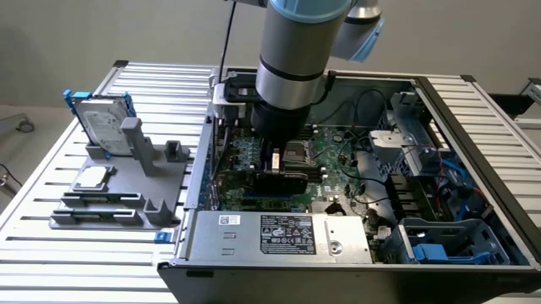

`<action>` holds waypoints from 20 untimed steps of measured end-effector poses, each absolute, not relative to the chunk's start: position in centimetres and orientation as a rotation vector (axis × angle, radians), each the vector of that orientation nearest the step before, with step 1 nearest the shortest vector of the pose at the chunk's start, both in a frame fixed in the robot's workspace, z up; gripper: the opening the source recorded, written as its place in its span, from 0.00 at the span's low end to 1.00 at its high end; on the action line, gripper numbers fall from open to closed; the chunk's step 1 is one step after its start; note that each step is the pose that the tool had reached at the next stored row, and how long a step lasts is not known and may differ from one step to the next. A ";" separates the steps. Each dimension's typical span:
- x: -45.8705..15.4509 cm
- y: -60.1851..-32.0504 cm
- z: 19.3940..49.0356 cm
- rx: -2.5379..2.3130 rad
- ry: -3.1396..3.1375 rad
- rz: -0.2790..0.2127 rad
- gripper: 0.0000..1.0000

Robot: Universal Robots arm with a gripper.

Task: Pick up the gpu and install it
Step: 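Insert the gpu into the slot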

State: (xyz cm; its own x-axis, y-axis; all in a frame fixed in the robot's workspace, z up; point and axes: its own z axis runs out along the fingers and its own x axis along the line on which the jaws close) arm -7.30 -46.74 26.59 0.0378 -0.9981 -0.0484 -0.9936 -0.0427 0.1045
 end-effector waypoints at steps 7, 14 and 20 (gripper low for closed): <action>-7.3 -47.1 26.6 2.232 -2.144 -0.167 0.25; -7.3 -47.1 26.6 2.233 -2.144 -0.168 0.25; -7.3 -47.1 26.6 2.234 -2.145 -0.172 0.25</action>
State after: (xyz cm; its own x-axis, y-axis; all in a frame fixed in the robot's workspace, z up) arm -7.30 -47.14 26.59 0.0378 -0.9979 -0.0525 -0.9935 -0.0431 0.1049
